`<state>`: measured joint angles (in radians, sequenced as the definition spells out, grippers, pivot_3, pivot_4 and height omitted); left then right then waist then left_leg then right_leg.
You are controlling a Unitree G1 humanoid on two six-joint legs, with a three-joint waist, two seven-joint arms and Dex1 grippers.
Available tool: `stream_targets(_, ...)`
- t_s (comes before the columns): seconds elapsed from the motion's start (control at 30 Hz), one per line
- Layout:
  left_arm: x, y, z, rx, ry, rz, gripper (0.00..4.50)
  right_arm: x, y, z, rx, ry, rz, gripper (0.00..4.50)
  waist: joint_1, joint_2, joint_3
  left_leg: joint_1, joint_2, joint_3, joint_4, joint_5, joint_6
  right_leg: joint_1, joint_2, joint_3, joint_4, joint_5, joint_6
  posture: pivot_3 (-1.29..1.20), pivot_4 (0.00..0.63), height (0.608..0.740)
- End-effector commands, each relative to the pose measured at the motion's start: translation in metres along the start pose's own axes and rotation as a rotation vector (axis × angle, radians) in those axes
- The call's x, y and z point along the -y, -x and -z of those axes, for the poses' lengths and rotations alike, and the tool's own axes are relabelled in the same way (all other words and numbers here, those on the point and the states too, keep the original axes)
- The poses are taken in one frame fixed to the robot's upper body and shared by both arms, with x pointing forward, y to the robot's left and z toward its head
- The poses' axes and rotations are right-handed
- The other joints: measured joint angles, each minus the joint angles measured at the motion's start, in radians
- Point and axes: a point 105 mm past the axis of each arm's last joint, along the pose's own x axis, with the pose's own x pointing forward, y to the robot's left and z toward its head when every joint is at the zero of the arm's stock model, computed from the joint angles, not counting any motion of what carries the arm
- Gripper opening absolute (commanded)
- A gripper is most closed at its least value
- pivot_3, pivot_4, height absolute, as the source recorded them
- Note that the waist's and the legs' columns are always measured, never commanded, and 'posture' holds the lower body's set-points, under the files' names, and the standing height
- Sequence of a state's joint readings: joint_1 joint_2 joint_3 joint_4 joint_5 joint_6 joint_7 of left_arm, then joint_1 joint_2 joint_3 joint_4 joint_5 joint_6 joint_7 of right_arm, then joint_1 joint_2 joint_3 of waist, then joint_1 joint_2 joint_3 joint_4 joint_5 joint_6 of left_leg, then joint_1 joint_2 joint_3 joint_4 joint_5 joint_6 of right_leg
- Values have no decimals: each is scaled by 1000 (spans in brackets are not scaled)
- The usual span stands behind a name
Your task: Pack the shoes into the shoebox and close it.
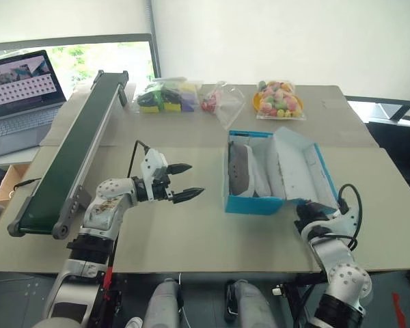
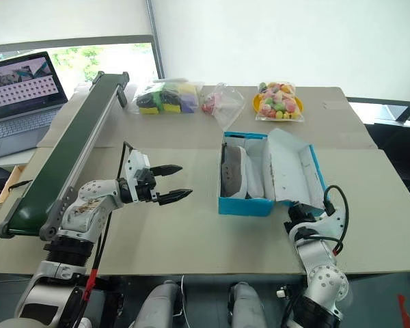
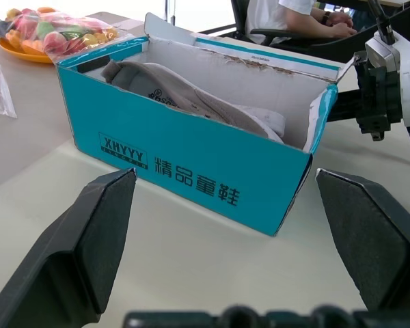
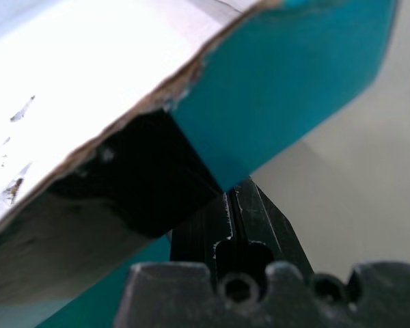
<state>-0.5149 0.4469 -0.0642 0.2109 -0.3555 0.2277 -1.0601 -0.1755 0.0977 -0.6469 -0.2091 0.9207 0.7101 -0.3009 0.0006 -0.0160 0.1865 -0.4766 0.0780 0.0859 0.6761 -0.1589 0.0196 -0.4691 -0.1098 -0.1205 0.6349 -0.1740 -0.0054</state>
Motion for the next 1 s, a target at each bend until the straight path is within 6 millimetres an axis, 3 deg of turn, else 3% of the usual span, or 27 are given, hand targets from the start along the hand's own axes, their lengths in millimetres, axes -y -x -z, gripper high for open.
stream_targets(0.03,0,0,-16,26,-50,9,4500,-13,-2,5,39,-100,-38,10,-1,0,0,0,0,0,1,0,0,0,0,0,1,0,0,0,150,681)
stream_targets(0.17,0,1,-16,23,-48,9,4500,-18,-3,-5,123,-149,-60,10,0,0,0,0,0,0,3,-3,-5,-1,-1,0,6,-1,-2,0,150,681)
stream_targets(0.3,-1,1,-16,19,-43,6,4500,-40,7,-35,274,-358,-219,10,-1,1,0,1,0,-1,3,-4,-6,-2,-1,1,7,-3,-4,0,150,681)
stream_targets(0.43,-1,0,-16,16,-40,4,4500,-88,31,-60,358,-406,-500,10,-3,2,0,1,0,-2,3,-3,-5,-2,-1,1,9,-2,-3,0,150,681)
stream_targets(0.53,-1,1,-15,13,-39,2,4500,-119,47,-61,334,-346,-668,10,-4,2,0,1,0,-1,3,0,0,-2,0,2,9,-1,-2,0,150,681)
stream_targets(0.63,0,1,-15,12,-40,-1,4500,-145,57,-49,264,-232,-785,10,-7,3,0,1,0,-1,3,1,0,-2,0,3,10,-1,-2,0,150,681)
stream_targets(0.7,1,1,-15,14,-41,-2,4500,-165,63,-32,178,-67,-860,10,-7,3,0,1,0,-1,3,0,0,-2,0,2,10,-1,-2,0,150,681)
stream_targets(0.8,2,1,-15,12,-41,-6,4500,-192,68,12,-15,289,-962,10,-11,3,0,2,-1,-1,4,0,-1,-2,-2,3,11,-4,-6,0,150,681)
stream_targets(0.87,2,1,-14,11,-41,-13,4500,-196,65,42,-142,542,-982,10,-13,3,0,2,-1,-1,4,-3,-6,-2,-2,3,11,-4,-8,0,150,681)
stream_targets(0.9,2,1,-14,10,-41,-15,4500,-193,53,51,-182,645,-942,10,-13,2,0,2,-1,-1,4,-3,-5,-2,-2,3,11,-4,-8,0,150,681)
stream_targets(1.0,2,1,-14,13,-40,-21,4500,-190,26,57,-207,819,-859,10,-11,2,-1,3,-1,-1,4,-2,-5,-2,-2,1,11,-4,-7,0,150,681)
